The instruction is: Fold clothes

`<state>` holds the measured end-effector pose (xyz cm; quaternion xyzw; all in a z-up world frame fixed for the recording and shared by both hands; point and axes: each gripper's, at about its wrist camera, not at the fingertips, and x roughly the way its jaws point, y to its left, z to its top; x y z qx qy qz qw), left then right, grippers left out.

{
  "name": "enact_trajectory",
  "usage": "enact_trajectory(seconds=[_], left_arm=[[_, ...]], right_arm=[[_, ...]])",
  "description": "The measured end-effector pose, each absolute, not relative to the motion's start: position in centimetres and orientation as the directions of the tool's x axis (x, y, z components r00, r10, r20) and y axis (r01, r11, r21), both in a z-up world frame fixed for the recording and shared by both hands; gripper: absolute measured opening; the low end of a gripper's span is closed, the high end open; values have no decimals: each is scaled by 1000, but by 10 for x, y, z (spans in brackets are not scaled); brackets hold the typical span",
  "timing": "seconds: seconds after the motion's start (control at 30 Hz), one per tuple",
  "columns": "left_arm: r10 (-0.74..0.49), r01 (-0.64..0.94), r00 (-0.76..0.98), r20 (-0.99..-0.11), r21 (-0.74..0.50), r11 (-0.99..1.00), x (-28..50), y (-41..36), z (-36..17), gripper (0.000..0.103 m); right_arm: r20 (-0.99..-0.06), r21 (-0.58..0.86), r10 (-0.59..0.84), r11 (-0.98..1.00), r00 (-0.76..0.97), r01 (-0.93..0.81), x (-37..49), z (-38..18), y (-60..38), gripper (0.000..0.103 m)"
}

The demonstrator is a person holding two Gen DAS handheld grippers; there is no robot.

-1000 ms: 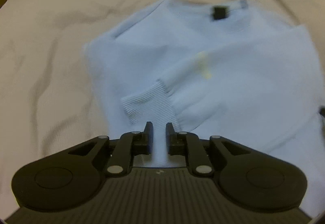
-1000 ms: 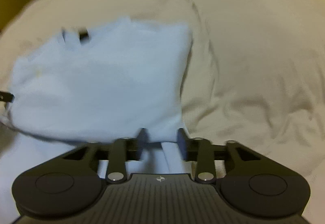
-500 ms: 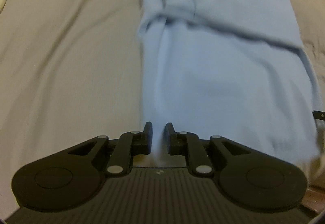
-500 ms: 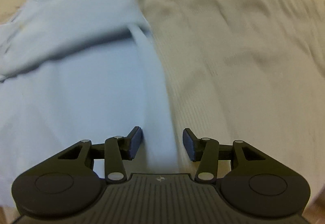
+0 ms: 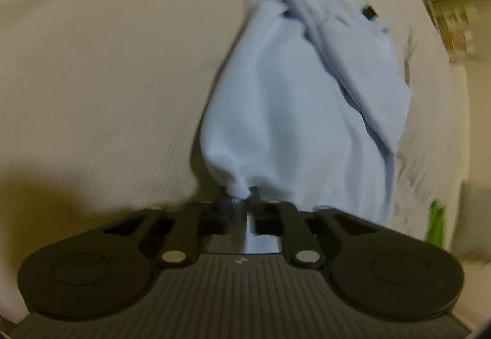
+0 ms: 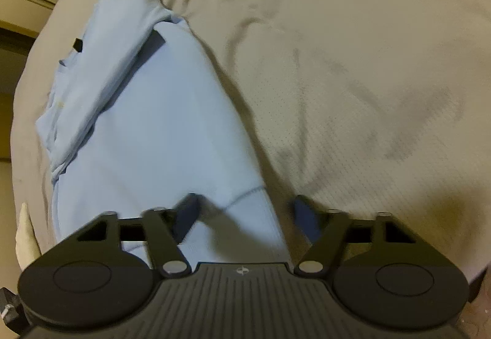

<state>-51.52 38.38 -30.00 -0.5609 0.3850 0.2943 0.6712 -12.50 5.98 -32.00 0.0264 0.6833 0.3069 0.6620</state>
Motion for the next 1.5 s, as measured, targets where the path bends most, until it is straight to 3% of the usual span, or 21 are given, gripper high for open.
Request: enact_trajectory(seconds=[0.1,0.37,0.53,0.67,0.73,0.8,0.87,0.97,1.13,1.3,1.4,1.5], left_arm=[[40,-823,523,-851,-493,284,-528,374,-265,5],[185,-809,497,-848,-375,452,-551,329,-191,5],[158,-840,436,-886,-338,425,-568,280,-222,6],[133,-882,312,-941,-236,408,-576,250,-259,7],[149,-897,258,-955,-179,403,-588,241,-258,7],[166,-910,244,-956,-166,379,-605,238,-250,7],[199,-921,280,-939,-204,333,-617,242,-240,8],[256,-915,342,-904,-259,310,-600,258,-237,8],[225,-894,340,-913,-240,379,-549,262,-264,9],[224,-900,221,-949,-110,422,-537,237,-273,8],[253,-897,152,-955,-26,441,-539,223,-249,8],[302,-881,151,-941,10,473,-541,216,-225,22]], right_arm=[[-885,457,449,789,-122,-411,-126,-307,65,10],[-806,584,557,696,-200,-417,-136,-256,37,7],[-822,566,525,712,-221,-414,-150,-257,-5,7],[-868,494,447,741,-216,-454,-166,-282,-28,7],[-910,413,372,756,-186,-509,-172,-290,-25,9],[-948,312,285,751,-140,-582,-176,-292,-18,25],[-956,265,283,727,-75,-633,-177,-281,-15,29],[-930,285,367,681,-23,-675,-175,-263,-8,29],[-870,356,490,563,-45,-746,-181,-265,26,28],[-936,271,345,558,-77,-784,-199,-301,30,28],[-932,277,352,538,-86,-796,-203,-290,17,30],[-922,275,382,527,-65,-804,-202,-273,10,38]])
